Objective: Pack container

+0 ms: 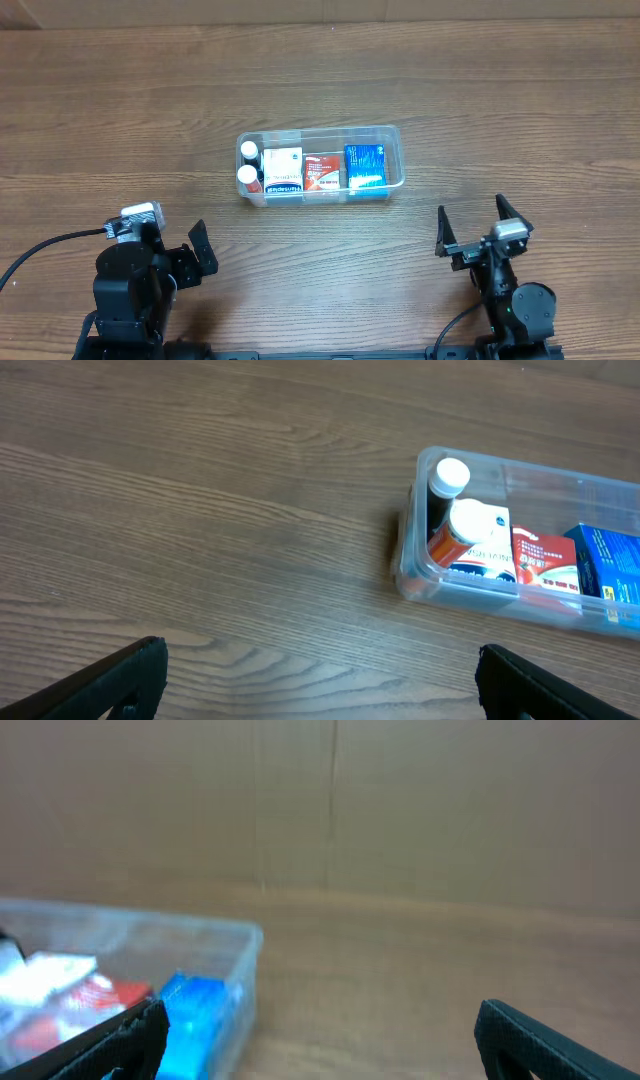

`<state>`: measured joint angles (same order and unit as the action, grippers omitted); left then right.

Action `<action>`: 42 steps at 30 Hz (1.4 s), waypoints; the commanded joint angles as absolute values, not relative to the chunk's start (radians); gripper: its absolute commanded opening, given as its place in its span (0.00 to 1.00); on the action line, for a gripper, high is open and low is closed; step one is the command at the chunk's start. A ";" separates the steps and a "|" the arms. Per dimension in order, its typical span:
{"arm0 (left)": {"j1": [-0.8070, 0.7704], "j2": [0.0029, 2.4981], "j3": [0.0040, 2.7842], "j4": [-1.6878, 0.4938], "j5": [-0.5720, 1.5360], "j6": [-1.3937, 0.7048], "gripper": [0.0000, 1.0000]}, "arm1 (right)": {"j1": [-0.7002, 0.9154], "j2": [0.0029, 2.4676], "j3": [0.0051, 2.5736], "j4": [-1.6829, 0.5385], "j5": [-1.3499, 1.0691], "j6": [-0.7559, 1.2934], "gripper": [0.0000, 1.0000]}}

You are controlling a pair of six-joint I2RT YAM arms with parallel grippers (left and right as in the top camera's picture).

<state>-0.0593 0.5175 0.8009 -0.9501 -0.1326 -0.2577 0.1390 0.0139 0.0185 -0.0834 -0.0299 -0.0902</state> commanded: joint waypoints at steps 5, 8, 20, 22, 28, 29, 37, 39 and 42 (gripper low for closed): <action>-0.066 0.518 0.799 -0.946 -0.145 -0.243 1.00 | 0.137 0.003 0.008 -0.081 -0.036 -0.131 1.00; -0.066 0.518 0.799 -0.946 -0.145 -0.243 1.00 | 0.137 0.003 0.008 -0.081 -0.036 -0.131 1.00; -0.066 0.518 0.799 -0.946 -0.145 -0.243 1.00 | 0.137 0.003 0.008 -0.081 -0.036 -0.131 1.00; -0.066 0.518 0.799 -0.946 -0.145 -0.243 1.00 | 0.137 0.003 0.008 -0.081 -0.036 -0.131 1.00; -0.066 0.518 0.799 -0.946 -0.145 -0.243 1.00 | 0.137 0.003 0.008 -0.081 -0.036 -0.131 1.00; -0.066 0.518 0.799 -0.946 -0.145 -0.243 1.00 | 0.137 0.003 0.008 -0.081 -0.036 -0.131 1.00; -0.066 0.497 0.797 -0.951 -0.146 -0.243 1.00 | 0.137 0.003 0.008 -0.081 -0.036 -0.131 1.00; -0.066 0.471 0.789 -0.979 -0.145 -0.243 1.00 | 0.137 0.003 0.008 -0.081 -0.036 -0.131 1.00; -0.066 0.399 0.731 -0.979 -0.125 -0.243 1.00 | 0.137 0.003 0.008 -0.081 -0.036 -0.131 1.00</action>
